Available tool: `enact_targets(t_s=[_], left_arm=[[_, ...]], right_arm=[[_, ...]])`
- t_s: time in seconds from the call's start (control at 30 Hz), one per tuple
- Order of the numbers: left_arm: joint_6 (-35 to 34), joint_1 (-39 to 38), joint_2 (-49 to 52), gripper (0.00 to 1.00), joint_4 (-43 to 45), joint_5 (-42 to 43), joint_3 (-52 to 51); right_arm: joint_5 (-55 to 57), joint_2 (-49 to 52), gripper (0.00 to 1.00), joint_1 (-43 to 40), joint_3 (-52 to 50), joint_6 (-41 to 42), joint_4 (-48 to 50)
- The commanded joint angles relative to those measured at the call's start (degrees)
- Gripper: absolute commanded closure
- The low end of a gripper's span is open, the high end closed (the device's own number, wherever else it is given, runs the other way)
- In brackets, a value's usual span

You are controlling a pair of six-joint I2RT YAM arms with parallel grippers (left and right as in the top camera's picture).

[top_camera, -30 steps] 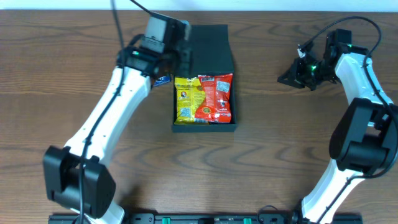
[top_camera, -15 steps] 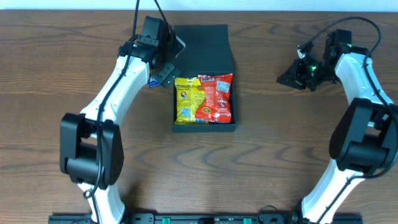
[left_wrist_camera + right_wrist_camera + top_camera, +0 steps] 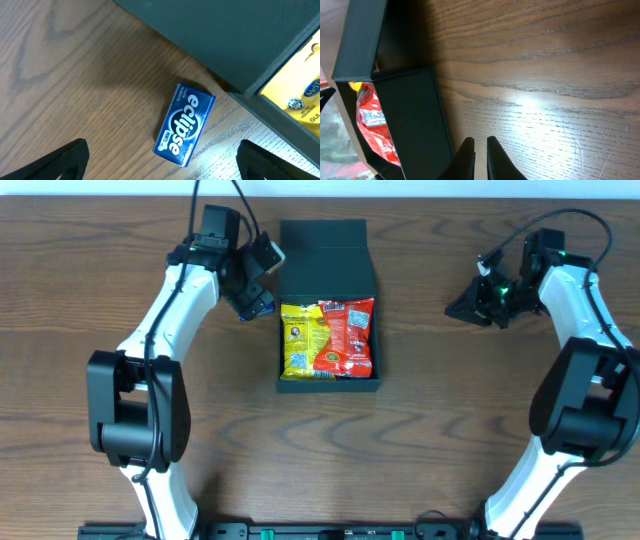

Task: Pack container
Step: 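Move the left gripper to the blue Eclipse tin and grasp it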

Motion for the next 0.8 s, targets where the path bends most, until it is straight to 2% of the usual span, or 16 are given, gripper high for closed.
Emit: enact_targets(t_s=[0.0,0.2,0.6,0.63,0.77], left_arm=[[3.2,0.9,2.5,0.05,-0.3,4.3,0.1],[9.7,1.0,5.4,0.04,-0.1,4.5,0.1],[10.2,1.0,10.9,0.00,3.9,4.5,0.1],[10.2,1.0,11.1,0.05,3.9,4.5,0.1],[10.2,1.0,11.2,0.09,3.9,5.0,0.1]], right_arm=[[-0.2,-0.8,0.90,-0.7,0.8,-0.9,0.0],[-0.2,-0.8,0.90,-0.7,0.8,-0.2,-0.1],[-0.2,-0.8,0.91,-0.7,0.8,-0.2,-2.0],[-0.2,-0.8,0.92,-0.7,0.8,-0.2,-2.1],[-0.2,-0.8,0.92,-0.7,0.8,-0.2,-2.1]])
